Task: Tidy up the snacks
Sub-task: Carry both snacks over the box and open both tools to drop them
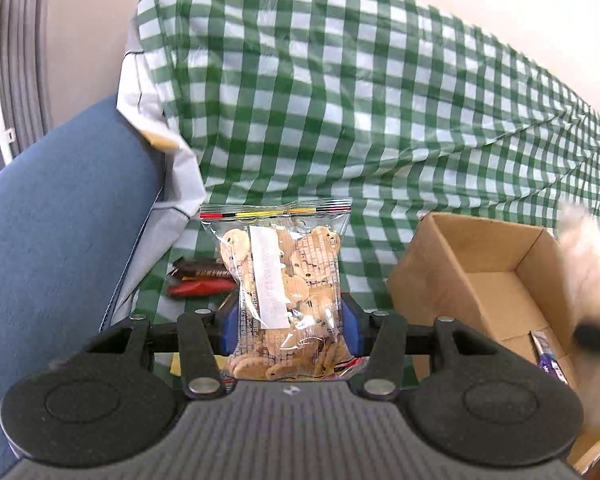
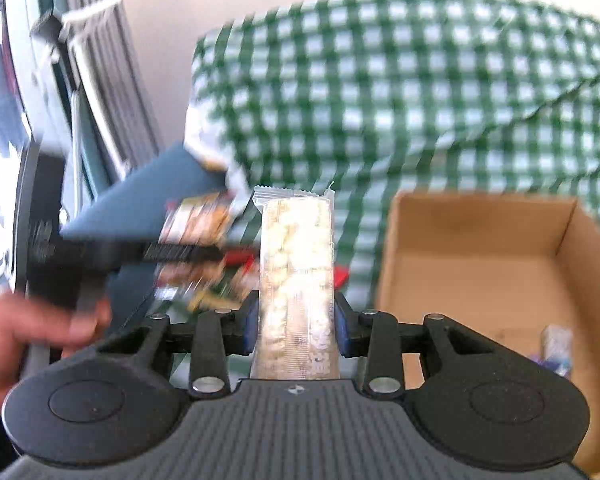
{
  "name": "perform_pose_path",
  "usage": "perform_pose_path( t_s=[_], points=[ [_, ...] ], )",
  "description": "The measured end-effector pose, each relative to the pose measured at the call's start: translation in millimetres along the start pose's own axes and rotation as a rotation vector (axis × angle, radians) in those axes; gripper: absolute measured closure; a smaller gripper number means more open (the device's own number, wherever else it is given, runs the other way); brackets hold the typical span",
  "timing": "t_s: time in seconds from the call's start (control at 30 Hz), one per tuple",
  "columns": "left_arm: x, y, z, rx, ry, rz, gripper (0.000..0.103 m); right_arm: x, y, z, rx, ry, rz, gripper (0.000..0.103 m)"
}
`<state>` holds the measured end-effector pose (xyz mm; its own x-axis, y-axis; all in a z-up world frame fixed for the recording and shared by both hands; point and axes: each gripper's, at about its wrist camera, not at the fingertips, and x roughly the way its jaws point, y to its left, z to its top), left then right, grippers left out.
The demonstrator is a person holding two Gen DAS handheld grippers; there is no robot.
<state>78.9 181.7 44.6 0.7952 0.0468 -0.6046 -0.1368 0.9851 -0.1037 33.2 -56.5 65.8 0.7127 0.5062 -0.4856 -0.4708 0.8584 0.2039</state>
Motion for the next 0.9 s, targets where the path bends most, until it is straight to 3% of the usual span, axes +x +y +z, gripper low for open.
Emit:
perform_pose_path(
  t_s=[0.2, 0.33, 0.7, 0.9],
  points=[
    [0, -15, 1, -0.006, -0.036, -0.018, 0.049, -10, -66, -1, 0.05, -0.086, -0.115, 0.065],
    [-1, -32, 2, -0.003, -0.058, -0.048, 0.049, -4, -98, -19, 0.165, -0.066, -0.204, 0.065],
    [-9, -106, -2, 0.059, -0.167, -0.177, 0.049, -17, -118, -29, 0.201, -0.107, -0.319, 0.065],
    [-3, -142, -9, 0.1, -0.171, -0.24, 0.049, -23, -134, -30, 0.218, -0.106, -0.395, 0.065]
  ],
)
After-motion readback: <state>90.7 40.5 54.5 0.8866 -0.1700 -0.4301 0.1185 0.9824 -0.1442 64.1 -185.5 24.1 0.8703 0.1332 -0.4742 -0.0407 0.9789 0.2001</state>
